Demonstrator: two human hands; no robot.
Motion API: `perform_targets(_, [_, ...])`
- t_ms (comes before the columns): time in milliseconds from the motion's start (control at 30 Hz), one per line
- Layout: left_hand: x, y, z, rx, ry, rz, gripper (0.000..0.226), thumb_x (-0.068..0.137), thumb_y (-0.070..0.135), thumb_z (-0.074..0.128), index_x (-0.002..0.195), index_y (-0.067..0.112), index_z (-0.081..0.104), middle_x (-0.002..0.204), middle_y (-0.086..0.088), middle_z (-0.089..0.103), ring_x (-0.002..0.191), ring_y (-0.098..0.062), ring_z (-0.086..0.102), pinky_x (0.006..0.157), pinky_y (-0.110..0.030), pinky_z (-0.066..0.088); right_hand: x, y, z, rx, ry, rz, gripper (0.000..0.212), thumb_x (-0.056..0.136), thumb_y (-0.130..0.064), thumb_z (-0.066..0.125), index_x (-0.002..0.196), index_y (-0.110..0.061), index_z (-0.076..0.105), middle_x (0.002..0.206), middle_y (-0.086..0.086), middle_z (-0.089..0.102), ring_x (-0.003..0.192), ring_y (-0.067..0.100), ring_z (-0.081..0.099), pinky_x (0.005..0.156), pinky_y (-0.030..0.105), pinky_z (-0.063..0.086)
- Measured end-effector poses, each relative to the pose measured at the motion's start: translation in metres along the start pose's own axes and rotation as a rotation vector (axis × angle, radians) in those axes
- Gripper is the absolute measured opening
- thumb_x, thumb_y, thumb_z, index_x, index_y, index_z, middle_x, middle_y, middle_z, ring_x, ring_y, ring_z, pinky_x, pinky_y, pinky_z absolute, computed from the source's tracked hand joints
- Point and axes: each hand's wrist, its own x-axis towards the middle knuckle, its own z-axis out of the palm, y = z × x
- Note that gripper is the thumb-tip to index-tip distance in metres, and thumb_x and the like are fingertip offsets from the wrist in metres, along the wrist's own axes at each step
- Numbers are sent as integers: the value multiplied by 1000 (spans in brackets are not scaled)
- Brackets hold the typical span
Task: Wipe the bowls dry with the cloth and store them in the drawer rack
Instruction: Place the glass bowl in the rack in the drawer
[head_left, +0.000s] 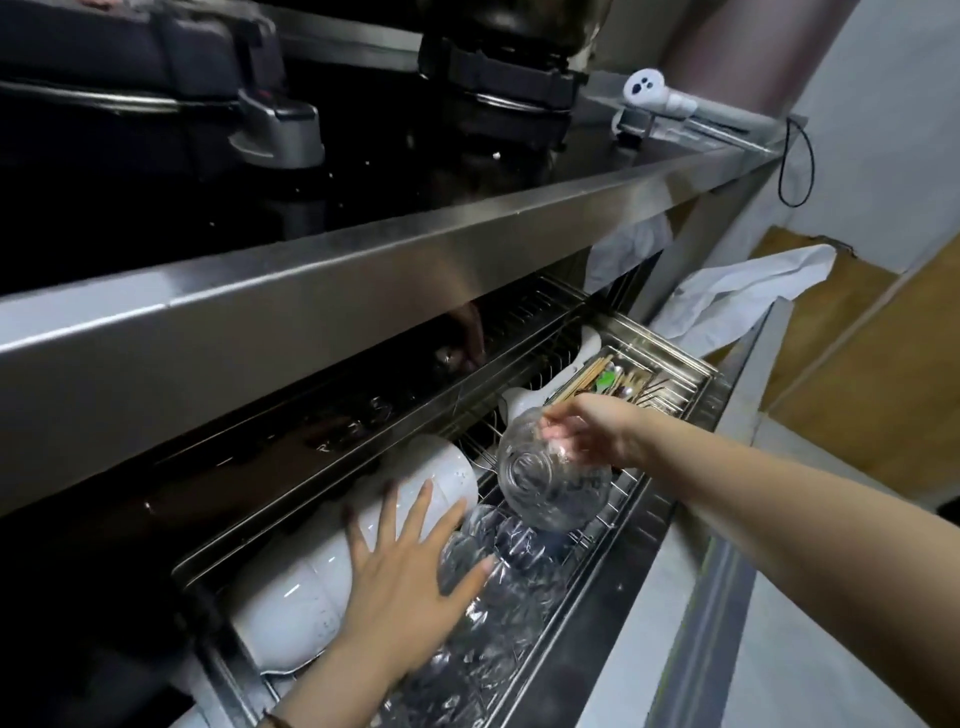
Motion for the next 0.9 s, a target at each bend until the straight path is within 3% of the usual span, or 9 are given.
perform_targets(100, [1, 1, 2, -14, 10, -2, 90, 65, 84, -12, 146, 48, 0, 147, 16, -25, 135, -16, -35, 111, -58, -18, 10, 4, 3, -6, -95, 44, 18, 96, -12, 44, 97, -5, 60, 51, -4, 59, 39, 7, 49, 39, 16, 39])
perform_targets(233, [0, 1, 3, 18, -8, -16, 81, 72, 79, -6, 147, 47, -3, 147, 16, -27, 135, -17, -36, 111, -58, -18, 21, 9, 6, -8, -165, 92, 23, 96, -11, 43, 112, -1, 57, 52, -3, 57, 40, 8, 49, 40, 17, 40])
perform_targets(367, [0, 2, 2, 25, -23, -19, 77, 75, 77, -3, 146, 47, -6, 146, 16, -28, 135, -19, -36, 111, -59, -17, 32, 15, 10, -19, -237, 136, 23, 99, -12, 40, 83, -8, 57, 56, -1, 56, 42, 8, 49, 38, 16, 39])
perform_targets(467, [0, 1, 2, 13, -20, -16, 77, 75, 77, -3, 146, 46, -7, 147, 17, -28, 135, -18, -37, 111, -58, -19, 38, 19, 14, -25, -266, 146, 25, 100, -13, 40, 81, -8, 55, 58, -1, 56, 44, 8, 50, 40, 15, 39])
perform_targets(733, [0, 2, 1, -3, -9, -16, 79, 74, 77, -4, 146, 44, -12, 151, 16, -27, 135, -18, -38, 110, -55, -22, 36, 25, 22, -102, -247, 137, 18, 99, -11, 41, 91, -6, 57, 64, 1, 58, 44, 8, 55, 40, 16, 44])
perform_targets(900, [0, 3, 0, 6, -5, -16, 79, 76, 76, -2, 147, 42, -11, 151, 16, -26, 136, -18, -37, 108, -54, -25, 36, 26, 23, -138, -236, 158, 20, 98, -13, 46, 84, -7, 58, 62, 2, 62, 44, 8, 58, 38, 17, 45])
